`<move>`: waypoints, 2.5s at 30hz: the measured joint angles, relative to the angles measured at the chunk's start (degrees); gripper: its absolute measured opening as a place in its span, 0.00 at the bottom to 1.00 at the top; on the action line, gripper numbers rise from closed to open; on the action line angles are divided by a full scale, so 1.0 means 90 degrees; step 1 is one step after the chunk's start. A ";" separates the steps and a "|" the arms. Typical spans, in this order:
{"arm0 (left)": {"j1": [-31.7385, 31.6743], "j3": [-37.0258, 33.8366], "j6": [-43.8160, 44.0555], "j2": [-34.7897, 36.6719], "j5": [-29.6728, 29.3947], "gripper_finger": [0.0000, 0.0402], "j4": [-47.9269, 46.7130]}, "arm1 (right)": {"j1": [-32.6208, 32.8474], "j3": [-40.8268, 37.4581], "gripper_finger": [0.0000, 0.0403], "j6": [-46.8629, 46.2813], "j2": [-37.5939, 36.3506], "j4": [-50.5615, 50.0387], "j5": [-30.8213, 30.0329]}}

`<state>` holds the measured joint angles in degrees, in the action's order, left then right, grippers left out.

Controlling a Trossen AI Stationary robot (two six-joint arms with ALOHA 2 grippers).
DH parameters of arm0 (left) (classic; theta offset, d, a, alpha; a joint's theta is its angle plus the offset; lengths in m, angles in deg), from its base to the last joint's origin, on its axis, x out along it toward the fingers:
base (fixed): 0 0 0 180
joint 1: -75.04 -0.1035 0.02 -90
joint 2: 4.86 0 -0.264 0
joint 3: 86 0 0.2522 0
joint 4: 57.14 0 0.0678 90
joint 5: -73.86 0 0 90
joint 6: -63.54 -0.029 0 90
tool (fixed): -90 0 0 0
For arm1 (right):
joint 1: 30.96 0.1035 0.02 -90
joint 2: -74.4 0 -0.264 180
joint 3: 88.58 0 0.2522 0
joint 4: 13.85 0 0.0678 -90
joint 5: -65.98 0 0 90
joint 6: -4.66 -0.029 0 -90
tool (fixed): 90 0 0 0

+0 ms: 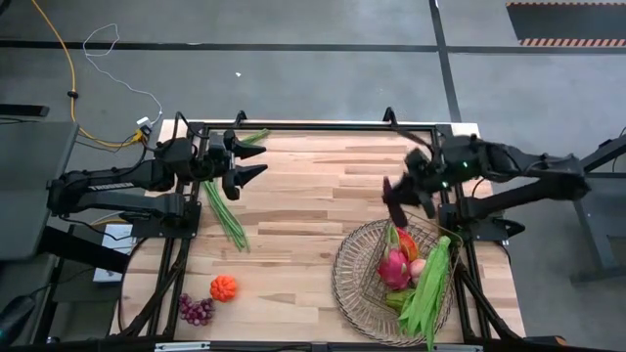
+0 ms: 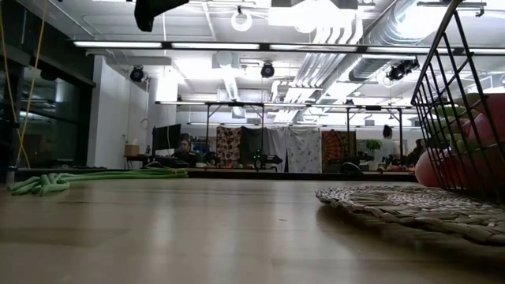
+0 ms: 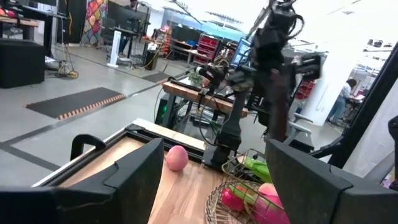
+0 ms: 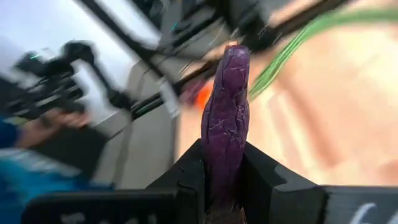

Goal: Build produce basket
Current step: Put the eggplant into the wire basket, then put the red bell pepper into the wire basket

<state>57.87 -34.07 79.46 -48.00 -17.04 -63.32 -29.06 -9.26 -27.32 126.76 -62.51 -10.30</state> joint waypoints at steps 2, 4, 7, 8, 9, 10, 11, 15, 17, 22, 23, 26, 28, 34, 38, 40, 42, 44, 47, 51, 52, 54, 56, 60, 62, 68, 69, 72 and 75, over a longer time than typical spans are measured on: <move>0.0000 0.0000 0.0000 0.0000 -0.0001 0.67 -0.0001 | 0.0571 0.0013 0.14 -0.0532 -0.0001 -0.0133 -0.0124; 0.0002 0.0000 -0.0002 0.0000 -0.0078 0.67 -0.0001 | 0.1218 -0.0117 0.14 -0.0954 0.0004 -0.0097 -0.0703; 0.0000 0.0000 -0.0002 -0.0001 -0.0233 0.67 -0.0001 | 0.2166 -0.0454 0.14 -0.1498 0.0002 0.0039 -0.1861; 0.0000 0.0000 -0.0002 -0.0001 -0.0264 0.67 -0.0001 | 0.2468 -0.0623 0.14 -0.1731 0.0002 0.0170 -0.2244; 0.0000 0.0000 -0.0002 -0.0002 -0.0296 0.67 -0.0001 | 0.2756 -0.0815 0.14 -0.1977 0.0002 0.0355 -0.2585; 0.0000 0.0000 -0.0002 -0.0002 -0.0319 0.67 -0.0001 | 0.3047 -0.1052 0.14 -0.2222 0.0002 0.0651 -0.2935; 0.0000 0.0000 -0.0002 -0.0002 -0.0348 0.67 -0.0001 | 0.3308 -0.1293 0.14 -0.2459 0.0002 0.1025 -0.3286; 0.0000 0.0000 -0.0002 -0.0002 -0.0417 0.67 -0.0001 | 0.4168 -0.2316 0.14 -0.2994 0.0084 0.2870 -0.4588; -0.0001 0.0000 -0.0002 -0.0002 -0.0430 0.67 -0.0001 | 0.4484 -0.2732 0.14 -0.3015 0.0238 0.3736 -0.5212; -0.0007 0.0000 -0.0005 -0.0002 -0.0520 0.67 -0.0001 | 0.4898 -0.3148 0.14 -0.2990 0.0761 0.4294 -0.5835; -0.0006 0.0000 -0.0003 -0.0002 -0.0545 0.67 -0.0001 | 0.4933 -0.3153 0.14 -0.3072 0.0877 0.4261 -0.5837; -0.0007 0.0000 -0.0004 -0.0002 -0.0580 0.67 -0.0001 | 0.5020 -0.3153 0.14 -0.3136 0.1233 0.4399 -0.5841; -0.0006 0.0000 -0.0004 -0.0002 -0.0592 0.67 -0.0001 | 0.5089 -0.3150 0.14 -0.3137 0.1475 0.4453 -0.5855; -0.0007 0.0000 -0.0005 -0.0002 -0.0658 0.67 0.0000 | 0.5291 -0.3150 0.14 -0.3602 0.1987 0.4462 -0.5861; -0.0007 0.0000 -0.0004 -0.0002 -0.0669 0.67 0.0001 | 0.5361 -0.3150 0.14 -0.3797 0.2166 0.4426 -0.5998; -0.0006 0.0000 -0.0004 -0.0002 -0.0667 0.67 0.0001 | 0.5359 -0.3150 0.14 -0.3917 0.2233 0.4428 -0.5999; -0.0005 0.0000 -0.0002 -0.0002 -0.0667 0.67 0.0001 | 0.5356 -0.3150 0.14 -0.3921 0.2287 0.4376 -0.5893; -0.0006 0.0000 -0.0002 -0.0002 -0.0667 0.67 0.0001 | 0.5359 -0.3150 0.14 -0.3942 0.2313 0.4291 -0.5849; -0.0005 0.0000 -0.0002 -0.0002 -0.0667 0.67 0.0005 | 0.5359 -0.3150 0.14 -0.4073 0.2314 0.4142 -0.5825; -0.0005 0.0000 -0.0002 -0.0002 -0.0666 0.67 0.0013 | 0.5354 -0.3150 0.14 -0.4083 0.2314 0.4091 -0.5740; -0.0005 0.0000 -0.0002 -0.0002 -0.0664 0.67 0.0013 | 0.5355 -0.3150 0.14 -0.4081 0.2314 0.4091 -0.5732; -0.0005 0.0000 -0.0002 -0.0002 -0.0664 0.67 0.0013 | 0.5354 -0.3150 0.14 -0.4093 0.2314 0.4091 -0.5714; -0.0005 0.0000 -0.0002 -0.0002 -0.0664 0.67 0.0013 | 0.5354 -0.3150 0.14 -0.4174 0.2314 0.4091 -0.5709; -0.0005 0.0000 0.0023 -0.0002 -0.0664 0.67 0.0013 | 0.5348 -0.3150 0.15 -0.4302 0.2314 0.4091 -0.5695; -0.0005 0.0000 0.0051 -0.0002 -0.0662 0.67 0.0013 | 0.5347 -0.3150 0.18 -0.4320 0.2314 0.4091 -0.5685; -0.0002 0.0000 0.0184 -0.0002 -0.0647 0.67 0.0013 | 0.5280 -0.3150 0.35 -0.4748 0.2313 0.4045 -0.5674; -0.0002 0.0000 0.0214 -0.0002 -0.0647 0.67 0.0013 | 0.5262 -0.3150 0.39 -0.4757 0.2301 0.4045 -0.5661; -0.0002 0.0000 0.0216 -0.0002 -0.0642 0.67 0.0013 | 0.5216 -0.3150 0.48 -0.4752 0.2155 0.4038 -0.5512; -0.0005 0.0000 0.0215 -0.0002 -0.0641 0.67 0.0013 | 0.5203 -0.3148 0.55 -0.4747 0.1877 0.3886 -0.5144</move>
<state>57.83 -34.07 81.39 -48.02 -22.80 -63.20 17.77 -37.59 -70.05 143.66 -27.54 -56.60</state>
